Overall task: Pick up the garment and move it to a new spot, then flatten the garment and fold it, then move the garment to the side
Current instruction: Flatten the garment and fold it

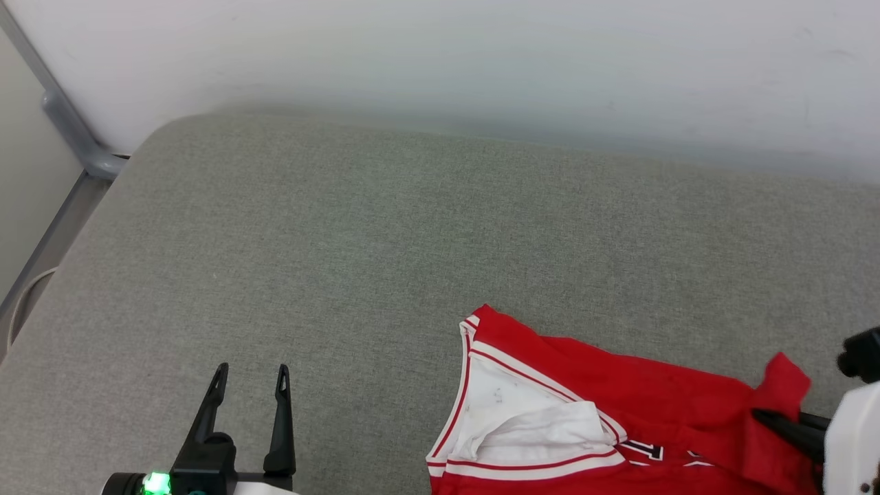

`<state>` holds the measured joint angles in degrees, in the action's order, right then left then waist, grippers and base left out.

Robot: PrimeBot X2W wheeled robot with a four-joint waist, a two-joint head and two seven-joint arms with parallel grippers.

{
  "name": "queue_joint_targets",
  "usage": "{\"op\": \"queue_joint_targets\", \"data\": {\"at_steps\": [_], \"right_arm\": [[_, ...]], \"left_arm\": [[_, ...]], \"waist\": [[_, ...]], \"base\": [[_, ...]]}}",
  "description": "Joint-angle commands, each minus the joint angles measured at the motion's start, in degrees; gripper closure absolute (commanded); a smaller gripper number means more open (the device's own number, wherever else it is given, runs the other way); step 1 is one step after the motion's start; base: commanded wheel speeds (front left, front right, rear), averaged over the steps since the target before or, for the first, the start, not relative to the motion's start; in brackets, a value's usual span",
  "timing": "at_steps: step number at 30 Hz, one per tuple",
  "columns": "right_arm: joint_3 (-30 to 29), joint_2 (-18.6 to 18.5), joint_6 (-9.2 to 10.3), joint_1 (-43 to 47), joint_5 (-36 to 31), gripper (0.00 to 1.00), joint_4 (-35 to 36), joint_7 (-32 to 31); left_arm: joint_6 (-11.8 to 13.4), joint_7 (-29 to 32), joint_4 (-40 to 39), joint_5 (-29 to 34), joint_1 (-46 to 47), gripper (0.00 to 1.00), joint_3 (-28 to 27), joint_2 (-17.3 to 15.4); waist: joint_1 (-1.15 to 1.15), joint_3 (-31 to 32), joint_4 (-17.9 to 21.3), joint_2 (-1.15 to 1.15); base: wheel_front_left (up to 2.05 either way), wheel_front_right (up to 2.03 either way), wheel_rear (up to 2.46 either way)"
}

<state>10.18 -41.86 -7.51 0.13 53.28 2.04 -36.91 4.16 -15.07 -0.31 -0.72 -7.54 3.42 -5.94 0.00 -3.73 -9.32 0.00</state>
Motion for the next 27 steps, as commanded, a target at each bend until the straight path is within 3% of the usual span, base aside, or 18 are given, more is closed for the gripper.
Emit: {"op": "queue_joint_targets", "data": {"at_steps": [1, 8, 15, 16, 27], "right_arm": [[2.24, 0.51, 0.05, -2.11, -1.63, 1.00, 2.27, -0.64], [13.40, 3.20, 0.05, -11.35, -5.49, 1.00, 7.10, -2.50], [24.42, 5.71, 0.05, -21.46, -8.60, 1.00, 5.06, -1.92], [28.19, 6.57, 0.05, -24.85, -9.43, 1.00, 3.43, -1.47], [44.52, 13.36, 0.05, -39.74, -12.89, 1.00, -8.05, 2.13]], "left_arm": [[-0.11, -0.12, 0.03, 0.23, 0.98, 0.00, 0.22, 0.22], [-0.34, -0.12, 0.18, 0.19, 2.46, 0.00, 0.71, 0.51], [-0.56, -0.12, 0.41, -0.02, 3.83, 0.00, 0.92, 0.82], [-0.57, -0.12, 0.52, -0.02, 4.29, 0.00, 1.09, 0.91], [-0.83, -0.12, 0.86, -0.38, 6.15, 0.00, 1.70, 1.67]], "waist": [[0.00, -0.50, -0.42, 0.00], [0.00, -2.15, -1.77, 0.00], [0.00, -3.73, -2.78, 0.00], [0.00, -4.22, -3.18, 0.00], [0.00, -6.72, -5.10, 0.00]], "base": [[0.00, 0.00, 0.00], [0.00, 0.00, 0.00], [0.00, 0.00, 0.00], [0.00, 0.00, 0.00], [0.00, 0.00, 0.00]]}}
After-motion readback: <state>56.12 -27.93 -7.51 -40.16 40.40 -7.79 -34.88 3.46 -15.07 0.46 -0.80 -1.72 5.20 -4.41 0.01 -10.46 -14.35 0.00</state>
